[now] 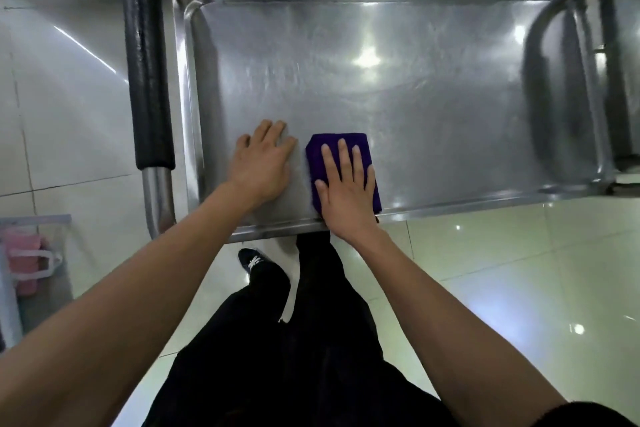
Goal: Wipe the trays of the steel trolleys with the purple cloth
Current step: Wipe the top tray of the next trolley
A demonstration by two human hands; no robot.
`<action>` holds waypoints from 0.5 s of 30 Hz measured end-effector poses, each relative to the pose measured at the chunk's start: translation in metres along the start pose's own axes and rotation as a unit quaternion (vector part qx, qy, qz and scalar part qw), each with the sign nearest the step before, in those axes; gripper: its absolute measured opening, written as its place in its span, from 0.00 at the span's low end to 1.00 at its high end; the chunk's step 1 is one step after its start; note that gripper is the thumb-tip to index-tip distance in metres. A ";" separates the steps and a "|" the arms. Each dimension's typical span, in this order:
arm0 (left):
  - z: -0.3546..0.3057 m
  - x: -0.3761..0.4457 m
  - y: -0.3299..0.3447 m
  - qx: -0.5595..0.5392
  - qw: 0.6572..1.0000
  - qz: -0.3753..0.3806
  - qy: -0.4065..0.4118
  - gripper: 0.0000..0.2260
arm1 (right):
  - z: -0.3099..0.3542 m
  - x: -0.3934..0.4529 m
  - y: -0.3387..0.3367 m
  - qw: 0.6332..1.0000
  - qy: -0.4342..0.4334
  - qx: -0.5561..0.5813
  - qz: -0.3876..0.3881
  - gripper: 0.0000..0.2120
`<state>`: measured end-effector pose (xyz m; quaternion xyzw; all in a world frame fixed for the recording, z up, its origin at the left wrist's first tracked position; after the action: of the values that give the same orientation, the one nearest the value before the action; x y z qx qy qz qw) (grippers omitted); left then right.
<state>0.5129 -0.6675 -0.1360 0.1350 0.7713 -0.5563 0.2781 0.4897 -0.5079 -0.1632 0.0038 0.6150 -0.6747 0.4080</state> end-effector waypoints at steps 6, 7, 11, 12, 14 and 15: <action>-0.001 0.000 -0.007 0.013 1.000 0.012 0.004 0.21 | 0.005 -0.052 0.028 1.000 0.022 -0.005 0.017 0.29; 0.000 0.000 -0.008 0.019 1.000 0.017 -0.002 0.21 | 0.006 -0.054 0.029 1.000 0.025 -0.006 0.018 0.29; 0.009 -0.001 -0.011 0.001 0.999 0.031 -0.016 0.21 | 0.009 -0.050 0.028 0.999 0.033 -0.004 0.025 0.29; 0.011 -0.001 -0.014 -0.004 0.999 0.029 -0.014 0.20 | 0.010 -0.047 0.028 0.999 0.031 0.000 0.027 0.29; 0.015 0.000 -0.023 -0.023 1.000 0.007 -0.014 0.17 | 0.013 -0.041 0.026 0.999 0.022 0.010 0.030 0.28; 0.018 0.001 -0.026 -0.034 0.999 -0.004 -0.018 0.15 | 0.014 -0.037 0.025 0.999 0.017 0.016 0.032 0.27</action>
<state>0.5038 -0.6938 -0.1201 0.1123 0.7855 -0.5328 0.2941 0.5351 -0.4975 -0.1617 0.0420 0.6106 -0.6709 0.4187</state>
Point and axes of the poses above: each hand's wrist, its own x-axis towards the middle knuckle, its own y-axis out of the palm, z = x × y, the point moved 9 cm from there along x, towards the middle knuckle, and after that the axes turned 13 degrees about z, right-handed, at the moved point
